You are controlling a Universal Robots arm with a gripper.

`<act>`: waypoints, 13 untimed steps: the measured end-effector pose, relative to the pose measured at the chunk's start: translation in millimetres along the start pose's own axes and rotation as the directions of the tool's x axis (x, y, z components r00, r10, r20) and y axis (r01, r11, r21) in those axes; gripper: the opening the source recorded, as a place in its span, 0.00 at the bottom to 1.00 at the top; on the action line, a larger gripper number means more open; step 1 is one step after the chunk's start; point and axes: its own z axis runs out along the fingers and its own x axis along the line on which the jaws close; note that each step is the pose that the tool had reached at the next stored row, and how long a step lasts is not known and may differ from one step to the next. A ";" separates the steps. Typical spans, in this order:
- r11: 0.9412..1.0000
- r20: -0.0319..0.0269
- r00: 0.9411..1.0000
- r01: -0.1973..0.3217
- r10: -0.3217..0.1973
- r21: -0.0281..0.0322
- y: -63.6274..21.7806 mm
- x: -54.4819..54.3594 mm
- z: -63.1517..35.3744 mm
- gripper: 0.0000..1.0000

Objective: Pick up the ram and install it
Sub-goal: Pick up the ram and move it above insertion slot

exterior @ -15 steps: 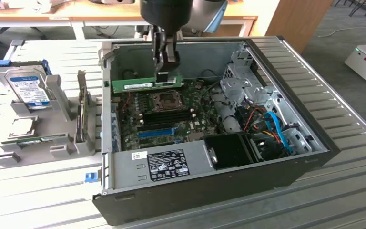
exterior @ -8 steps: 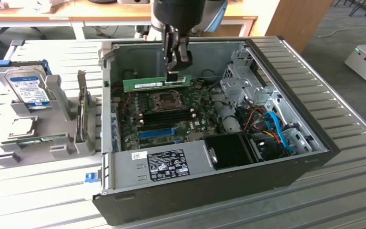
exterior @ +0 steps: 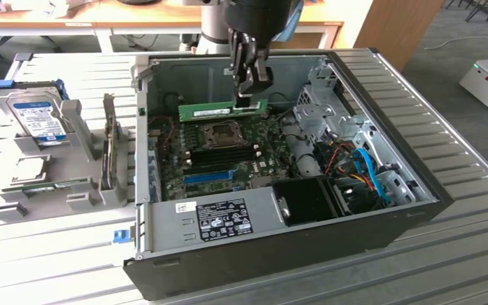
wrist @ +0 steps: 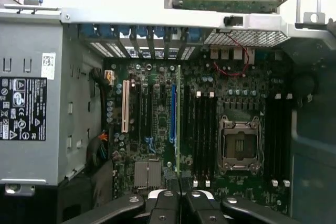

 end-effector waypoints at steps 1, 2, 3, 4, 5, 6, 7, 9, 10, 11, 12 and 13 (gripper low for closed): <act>1.000 0.000 1.000 0.000 0.000 0.000 -2.4 0.0 -0.1 0.12; 1.000 0.000 1.000 0.000 0.000 0.000 -4.8 0.0 -0.1 0.12; 1.000 0.000 1.000 0.000 0.000 0.000 -7.0 0.1 -0.1 0.12; 1.000 0.000 1.000 0.000 0.000 0.000 -9.0 0.1 -0.2 0.12; 1.000 0.000 1.000 0.000 0.000 0.000 -10.4 0.1 -0.2 0.12; 1.000 0.000 1.000 0.000 0.000 0.000 -10.7 0.1 -0.2 0.12; 1.000 0.000 1.000 0.000 0.000 0.000 -10.7 0.1 -0.2 0.12; 1.000 0.000 1.000 0.000 0.000 0.000 -10.7 0.1 -0.2 0.12; 1.000 0.000 1.000 0.000 0.000 0.000 -10.7 0.1 -0.2 0.12; 1.000 0.000 1.000 0.000 0.000 0.000 -10.8 -0.2 -0.2 0.12; 1.000 0.000 1.000 0.000 0.000 0.000 -10.8 -1.2 -0.1 0.12; 1.000 0.000 1.000 0.000 0.000 0.000 -10.8 -2.5 -0.1 0.12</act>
